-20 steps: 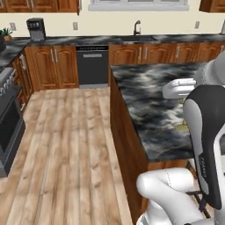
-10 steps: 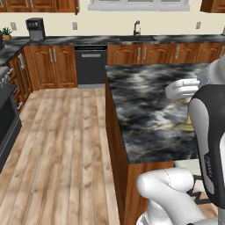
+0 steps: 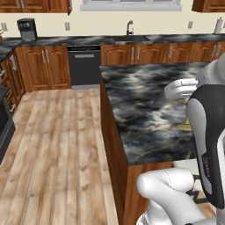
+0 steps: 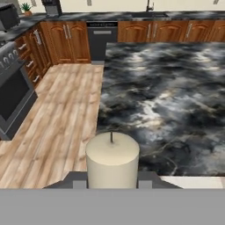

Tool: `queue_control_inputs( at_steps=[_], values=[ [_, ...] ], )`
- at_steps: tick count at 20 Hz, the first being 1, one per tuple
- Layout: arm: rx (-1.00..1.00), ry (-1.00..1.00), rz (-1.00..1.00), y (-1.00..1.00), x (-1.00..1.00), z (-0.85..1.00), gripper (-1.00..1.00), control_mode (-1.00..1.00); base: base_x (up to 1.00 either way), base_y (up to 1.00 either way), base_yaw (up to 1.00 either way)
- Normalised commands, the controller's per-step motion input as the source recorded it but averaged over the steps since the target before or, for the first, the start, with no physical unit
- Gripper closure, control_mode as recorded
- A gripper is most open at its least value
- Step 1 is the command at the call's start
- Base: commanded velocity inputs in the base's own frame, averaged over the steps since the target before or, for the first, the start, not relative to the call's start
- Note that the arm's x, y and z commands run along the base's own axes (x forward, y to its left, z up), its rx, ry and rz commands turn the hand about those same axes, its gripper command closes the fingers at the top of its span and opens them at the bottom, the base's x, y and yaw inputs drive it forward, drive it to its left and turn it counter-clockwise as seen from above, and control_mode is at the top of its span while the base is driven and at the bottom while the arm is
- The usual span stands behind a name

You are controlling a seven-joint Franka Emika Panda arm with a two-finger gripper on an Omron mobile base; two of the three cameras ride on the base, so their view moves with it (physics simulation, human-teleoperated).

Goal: Get the candle and the liquor from the cabinet and move them to the dining counter.

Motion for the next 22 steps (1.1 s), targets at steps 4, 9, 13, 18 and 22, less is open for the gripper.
queue_control_inputs(
  at_steps=[4,9,13,18,22],
  values=[
    [0.00,0.00,0.00,0.00,0.00,0.00,1.00,1.00,-0.32,-0.05,-0.07],
    [0.00,0.00,0.00,0.00,0.00,0.00,1.00,1.00,-0.37,0.01,0.00],
    [0.00,0.00,0.00,0.00,0.00,0.00,1.00,1.00,-0.39,0.06,0.04],
    [0.00,0.00,0.00,0.00,0.00,0.00,1.00,1.00,-0.14,-0.31,0.00],
    [0.00,0.00,0.00,0.00,0.00,0.00,1.00,1.00,0.00,-0.97,0.00]
  ],
)
